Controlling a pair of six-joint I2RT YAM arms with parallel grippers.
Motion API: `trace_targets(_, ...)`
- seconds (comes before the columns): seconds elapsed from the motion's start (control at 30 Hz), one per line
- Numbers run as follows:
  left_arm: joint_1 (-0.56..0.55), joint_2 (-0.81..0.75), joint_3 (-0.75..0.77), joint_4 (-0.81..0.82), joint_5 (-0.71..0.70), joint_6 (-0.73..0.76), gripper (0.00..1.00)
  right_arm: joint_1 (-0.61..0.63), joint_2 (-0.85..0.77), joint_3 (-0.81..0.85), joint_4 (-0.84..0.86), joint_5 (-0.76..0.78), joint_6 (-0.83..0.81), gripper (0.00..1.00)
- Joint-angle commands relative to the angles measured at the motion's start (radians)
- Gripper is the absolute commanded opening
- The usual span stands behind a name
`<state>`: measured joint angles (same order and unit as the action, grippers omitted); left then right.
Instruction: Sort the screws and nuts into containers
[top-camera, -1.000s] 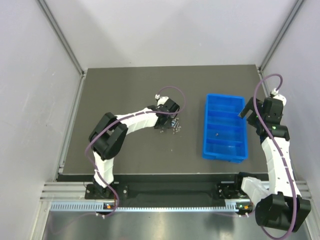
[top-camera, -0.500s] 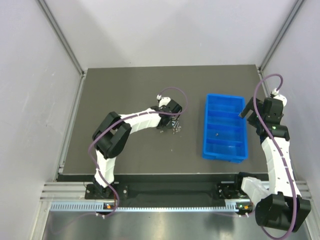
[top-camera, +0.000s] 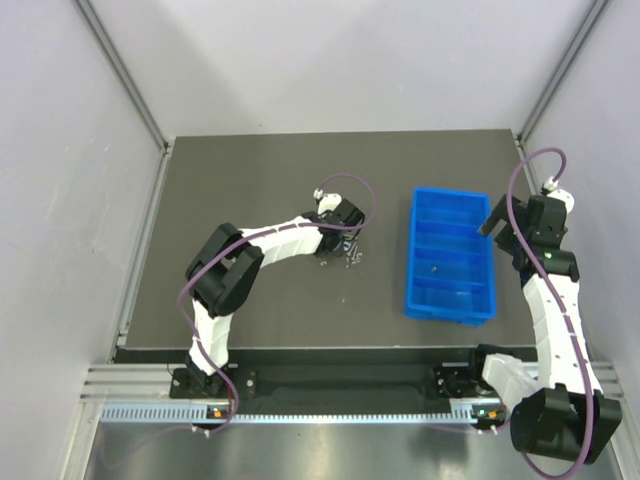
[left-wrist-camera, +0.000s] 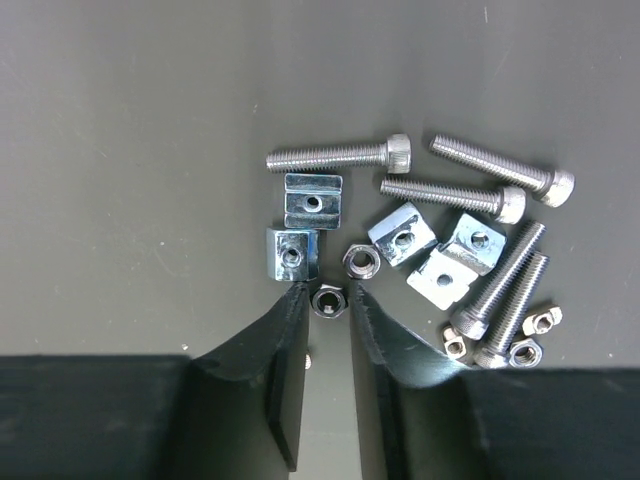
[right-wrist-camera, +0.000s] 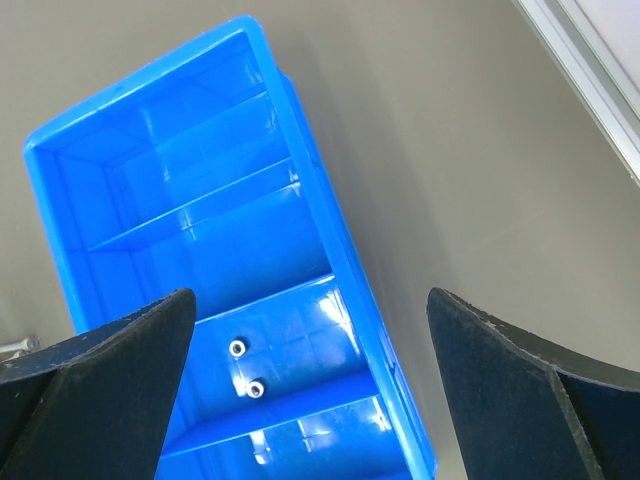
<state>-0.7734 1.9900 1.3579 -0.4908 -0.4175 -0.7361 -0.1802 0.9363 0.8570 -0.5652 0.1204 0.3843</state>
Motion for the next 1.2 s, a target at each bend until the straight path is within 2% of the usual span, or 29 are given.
trace_targets(0.0,-0.009,-0.003,-0.023,-0.029,-0.03,-0.013,0.24,-0.008,-0.005,-0.001,0.028,0.018,-0.013,1.0)
trace_targets(0.2,-0.013,-0.016,-0.036,-0.003,-0.049,0.001,0.16,-0.007,-0.007,-0.006,0.028,0.019,-0.01,1.0)
trace_targets(0.5,-0.017,-0.134,-0.069,0.035,-0.02,0.021,0.14,-0.007,0.01,0.01,0.033,0.007,0.002,1.0)
trace_targets(0.7,-0.041,-0.184,-0.04,0.046,0.008,0.043,0.14,-0.008,-0.001,0.002,0.028,0.008,0.014,1.0)
trace_targets(0.93,-0.148,-0.18,0.107,0.124,0.123,0.084,0.14,-0.033,0.021,0.027,-0.024,0.073,0.068,0.99)
trace_targets(1.17,-0.233,-0.065,0.305,0.196,0.199,0.115,0.15,-0.059,-0.01,0.008,-0.038,0.058,0.065,1.0)
